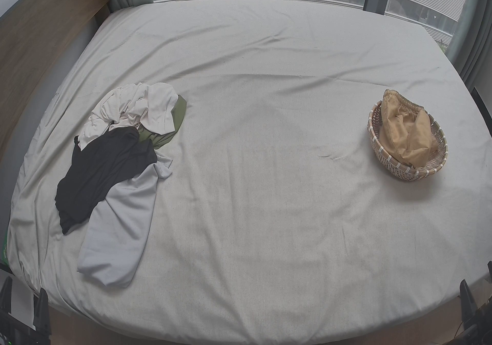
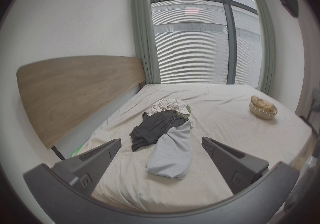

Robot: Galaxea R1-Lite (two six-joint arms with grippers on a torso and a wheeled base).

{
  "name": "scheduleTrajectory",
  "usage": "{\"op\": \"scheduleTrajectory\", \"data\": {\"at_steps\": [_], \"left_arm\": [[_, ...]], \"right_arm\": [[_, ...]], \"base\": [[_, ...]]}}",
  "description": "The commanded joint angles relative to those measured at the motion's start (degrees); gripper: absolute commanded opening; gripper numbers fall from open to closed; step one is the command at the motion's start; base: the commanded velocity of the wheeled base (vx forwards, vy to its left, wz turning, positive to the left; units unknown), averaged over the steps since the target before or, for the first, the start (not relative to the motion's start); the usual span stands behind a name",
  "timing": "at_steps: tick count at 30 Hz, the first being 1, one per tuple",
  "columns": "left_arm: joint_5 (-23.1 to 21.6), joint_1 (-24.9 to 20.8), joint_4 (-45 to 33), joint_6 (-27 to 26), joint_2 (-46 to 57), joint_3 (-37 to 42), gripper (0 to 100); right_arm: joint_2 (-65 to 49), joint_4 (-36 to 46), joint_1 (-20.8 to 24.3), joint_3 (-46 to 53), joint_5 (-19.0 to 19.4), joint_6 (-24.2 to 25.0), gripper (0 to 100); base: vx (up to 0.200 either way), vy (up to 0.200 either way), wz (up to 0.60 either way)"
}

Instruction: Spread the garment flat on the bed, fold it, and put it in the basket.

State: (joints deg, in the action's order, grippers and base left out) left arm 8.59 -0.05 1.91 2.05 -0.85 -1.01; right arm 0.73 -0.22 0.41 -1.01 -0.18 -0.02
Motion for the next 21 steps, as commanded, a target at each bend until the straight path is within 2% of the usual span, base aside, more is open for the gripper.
{"op": "scheduleTrajectory", "data": {"at_steps": [1,4,6,7,14,16,21], "left_arm": [[-0.2,0.0,1.1,-4.2,-0.1,0.8,100],[-1.9,-0.5,1.0,-3.9,-0.7,0.8,100],[-6.5,-0.5,0.4,-0.1,-0.4,0.8,100],[-7.3,-0.2,-0.4,1.6,0.4,0.7,100],[-6.0,0.0,-0.4,0.4,0.8,0.8,100],[-8.6,-0.2,-1.9,-2.8,0.3,0.9,100],[-9.5,-0.1,-2.1,-2.4,0.9,0.9,100]], "right_arm": [[-0.6,0.1,-0.1,0.9,0.1,0.1,100],[-0.7,0.1,-0.1,0.9,0.4,-0.2,100],[-0.7,0.0,-0.1,0.9,1.1,-0.4,100],[-0.7,0.0,-0.2,0.9,1.4,-0.5,100],[-0.7,0.1,0.0,0.9,1.2,-0.1,100],[-0.7,0.1,-0.1,0.9,1.2,-0.1,100],[-0.7,0.1,-0.1,0.9,1.3,-0.2,100]], "base": [[0.000,0.000,0.00],[0.000,0.000,0.00],[0.000,0.000,0.00],[0.000,0.000,0.00],[0.000,0.000,0.00],[0.000,0.000,0.00],[0.000,0.000,0.00]]}}
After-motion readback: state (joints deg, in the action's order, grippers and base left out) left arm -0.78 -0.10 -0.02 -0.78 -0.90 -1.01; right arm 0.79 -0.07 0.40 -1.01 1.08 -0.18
